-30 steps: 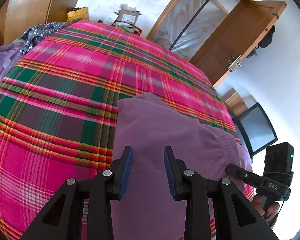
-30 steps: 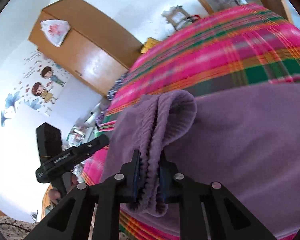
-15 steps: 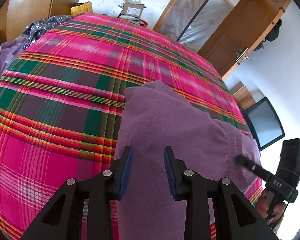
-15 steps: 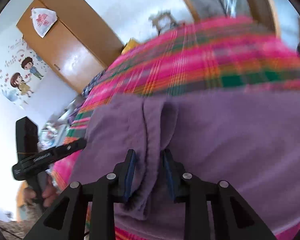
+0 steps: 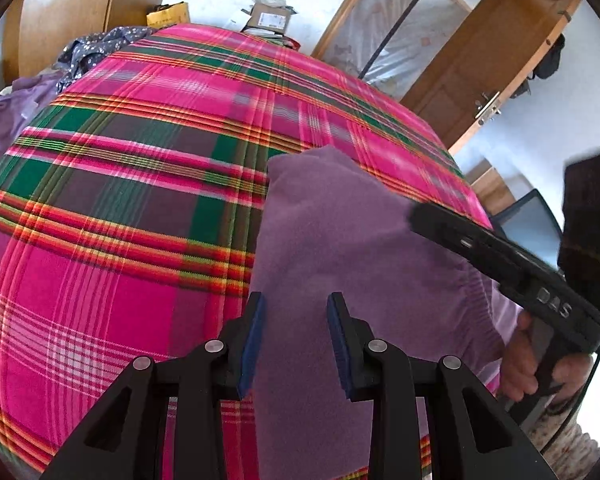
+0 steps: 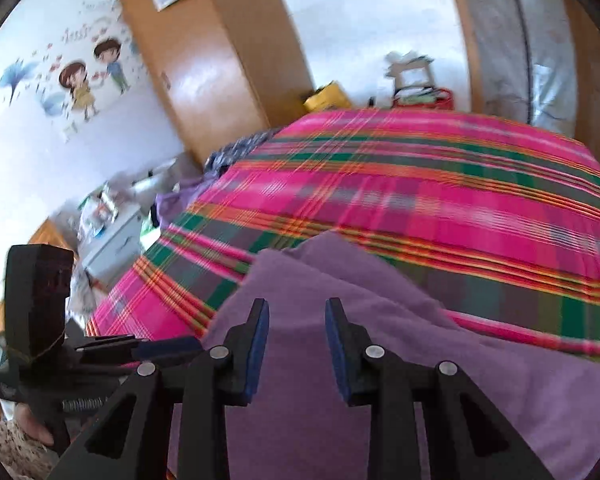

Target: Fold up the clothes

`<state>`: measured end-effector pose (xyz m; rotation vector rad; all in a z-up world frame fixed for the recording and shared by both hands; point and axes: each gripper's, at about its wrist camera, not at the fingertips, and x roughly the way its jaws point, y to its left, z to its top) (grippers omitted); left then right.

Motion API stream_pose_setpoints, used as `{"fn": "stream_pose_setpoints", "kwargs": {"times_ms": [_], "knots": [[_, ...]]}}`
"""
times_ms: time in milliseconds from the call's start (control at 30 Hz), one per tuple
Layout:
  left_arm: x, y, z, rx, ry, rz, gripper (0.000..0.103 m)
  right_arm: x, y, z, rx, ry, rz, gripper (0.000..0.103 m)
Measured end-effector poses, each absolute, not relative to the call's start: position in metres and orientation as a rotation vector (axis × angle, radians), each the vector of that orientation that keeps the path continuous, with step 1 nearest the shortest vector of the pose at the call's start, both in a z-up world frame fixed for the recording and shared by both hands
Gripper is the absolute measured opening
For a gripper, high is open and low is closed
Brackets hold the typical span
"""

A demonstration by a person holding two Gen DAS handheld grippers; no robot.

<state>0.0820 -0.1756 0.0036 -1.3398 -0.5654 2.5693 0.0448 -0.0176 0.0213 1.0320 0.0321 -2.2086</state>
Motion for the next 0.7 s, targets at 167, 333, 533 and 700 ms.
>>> {"fn": "stream_pose_setpoints", "kwargs": {"times_ms": [167,333,533,700], "knots": [[0.088,-0.180,0.000,-1.338,-0.582,2.559,0.033,0.029,-0.056,0.005,1.158,0.157,-2.200,0.030],[0.089,-0.184,-0.005,-1.351,-0.599,2.540,0.033,0.017,-0.082,-0.008,1.226,0.281,-2.239,0.030],[0.090,-0.184,-0.007,-1.336,-0.596,2.520,0.033,0.007,-0.087,-0.013,1.294,0.284,-2.260,0.030],[0.097,-0.186,-0.007,-1.332,-0.598,2.499,0.033,0.006,-0.082,-0.012,1.307,0.225,-2.269,0.030]]}}
